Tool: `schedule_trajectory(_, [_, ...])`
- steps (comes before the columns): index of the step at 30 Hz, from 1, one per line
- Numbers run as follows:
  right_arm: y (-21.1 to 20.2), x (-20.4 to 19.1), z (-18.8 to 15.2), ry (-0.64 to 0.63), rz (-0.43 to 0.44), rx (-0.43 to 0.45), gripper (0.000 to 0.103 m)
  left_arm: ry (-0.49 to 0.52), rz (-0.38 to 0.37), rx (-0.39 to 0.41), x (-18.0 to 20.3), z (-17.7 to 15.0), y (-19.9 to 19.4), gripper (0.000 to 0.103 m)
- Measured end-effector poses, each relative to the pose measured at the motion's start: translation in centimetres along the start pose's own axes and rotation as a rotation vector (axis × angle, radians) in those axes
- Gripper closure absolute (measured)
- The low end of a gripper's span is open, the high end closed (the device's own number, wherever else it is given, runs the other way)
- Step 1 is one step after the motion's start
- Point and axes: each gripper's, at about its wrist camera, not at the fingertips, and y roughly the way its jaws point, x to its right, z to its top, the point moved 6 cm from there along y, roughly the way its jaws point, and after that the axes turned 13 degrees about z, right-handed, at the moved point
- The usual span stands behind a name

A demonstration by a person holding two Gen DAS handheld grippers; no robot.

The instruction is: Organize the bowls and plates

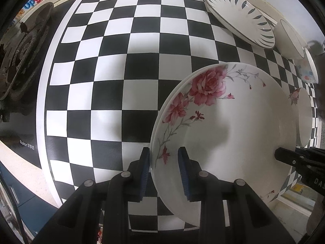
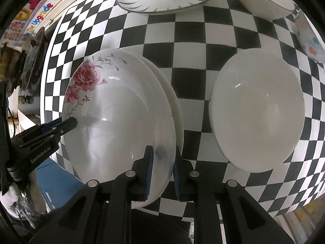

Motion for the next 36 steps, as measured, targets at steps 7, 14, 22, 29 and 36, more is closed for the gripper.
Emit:
schedule_trajectory(7, [-0.4, -0.2, -0.1, -0.021, -0.053, 0.012, 0.08, -0.001, 0.007, 0.001, 0.0, 0.0, -0.4, 0.078])
schedule_trajectory(14, [0.2, -0.6, -0.2, -0.038, -0.088, 0.014, 0.081, 0.011, 0.018, 0.0, 0.0, -0.2, -0.8, 0.078])
schedule_trajectory(22, [0.6, -1.4, -0.8, -0.04, -0.118, 0.036, 0.081, 0.018, 0.028, 0.015, -0.1, -0.4, -2.2, 0.078])
schedule_trajectory(29, [-0.2, -3.5, -2.7, -0.068, -0.118, 0.076, 0.081, 0.051, 0.041, 0.088, -0.2, -1.3, -5.8, 0.078])
schedule_trajectory(36, [-2.3, -5.9, -4.5, -0.062, -0.066, 0.135, 0.081, 0.078, 0.027, 0.16, -0.4, -2.1, -8.9, 0.077])
